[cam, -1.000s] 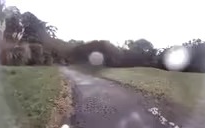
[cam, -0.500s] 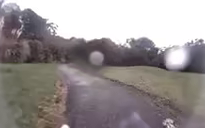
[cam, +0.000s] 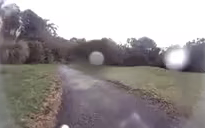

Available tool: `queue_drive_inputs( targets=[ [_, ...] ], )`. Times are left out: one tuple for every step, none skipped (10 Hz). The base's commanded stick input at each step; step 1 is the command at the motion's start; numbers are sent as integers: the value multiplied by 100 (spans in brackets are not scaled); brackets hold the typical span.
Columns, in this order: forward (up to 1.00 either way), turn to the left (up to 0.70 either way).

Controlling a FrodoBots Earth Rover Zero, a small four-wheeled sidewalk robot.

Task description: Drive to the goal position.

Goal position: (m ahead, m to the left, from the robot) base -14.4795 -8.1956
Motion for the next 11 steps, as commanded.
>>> queue_drive_inputs(
  targets=[
    [70, 35],
    [70, 35],
    [70, 35],
    [70, 19],
    [70, 0],
    [70, 0],
    [70, 0],
    [70, 0],
    [70, 0],
    [70, 0],
    [70, 0]
  ],
)
